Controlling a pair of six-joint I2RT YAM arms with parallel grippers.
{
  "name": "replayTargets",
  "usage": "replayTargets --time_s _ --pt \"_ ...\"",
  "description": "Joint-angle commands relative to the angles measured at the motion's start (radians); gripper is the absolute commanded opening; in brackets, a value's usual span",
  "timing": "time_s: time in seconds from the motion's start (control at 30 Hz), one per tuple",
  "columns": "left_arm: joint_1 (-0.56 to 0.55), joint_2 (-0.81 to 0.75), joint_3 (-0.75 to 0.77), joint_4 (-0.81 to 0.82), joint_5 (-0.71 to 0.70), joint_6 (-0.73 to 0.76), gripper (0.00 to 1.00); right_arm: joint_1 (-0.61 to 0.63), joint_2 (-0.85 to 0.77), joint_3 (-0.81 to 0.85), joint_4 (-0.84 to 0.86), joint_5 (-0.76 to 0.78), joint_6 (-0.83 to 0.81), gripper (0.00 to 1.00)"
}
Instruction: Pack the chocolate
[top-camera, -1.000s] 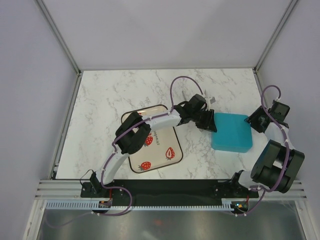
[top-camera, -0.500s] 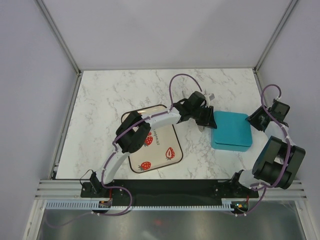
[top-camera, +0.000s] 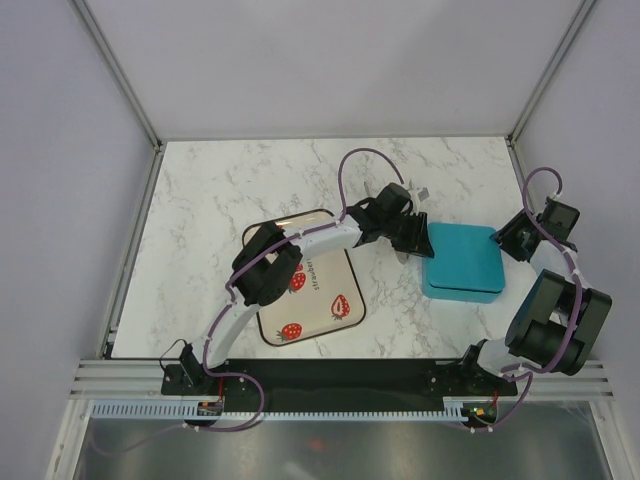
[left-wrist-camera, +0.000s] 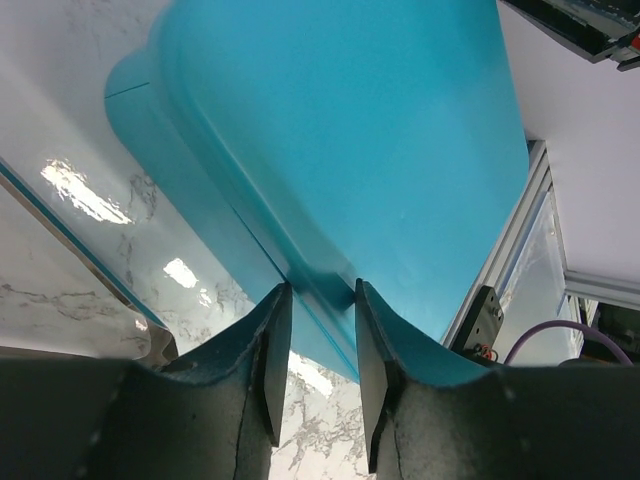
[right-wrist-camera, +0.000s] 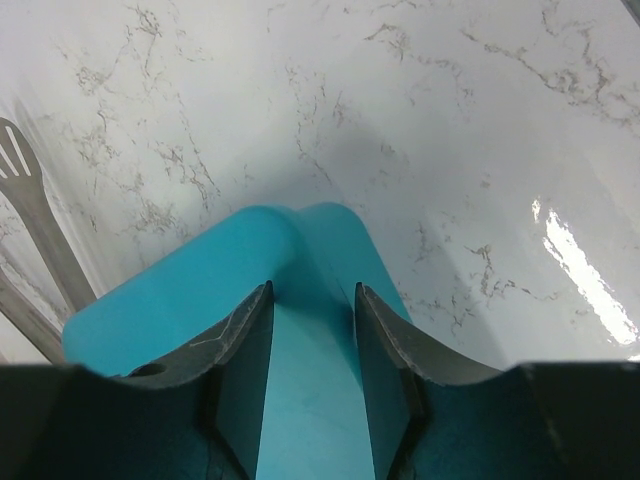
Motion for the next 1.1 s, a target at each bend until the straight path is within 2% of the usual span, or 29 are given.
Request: replayTargets --time_s 0.0,0.63,0.87,1.07 --pt "-0.003 -0.035 -0.017 0.021 -0.001 0.001 0.40 0.004 -0.002 0.006 -0.028 -0.001 -0.005 0.47" --pt "-0.014 -0.099 -0.100 0.024 0.003 0.019 0.41 0.005 -0.047 0.025 -0.129 0.066 -0.017 0.53" --pt "-0.016 -0.102 -0.116 0.024 0.005 0.019 0.43 0.004 -0.070 0.081 -0.184 0.118 -0.002 0.68" --pt "-0.017 -0.115 -0.119 0.024 0.002 0.022 0.46 0.004 -0.094 0.158 -0.270 0.174 0.022 0.72"
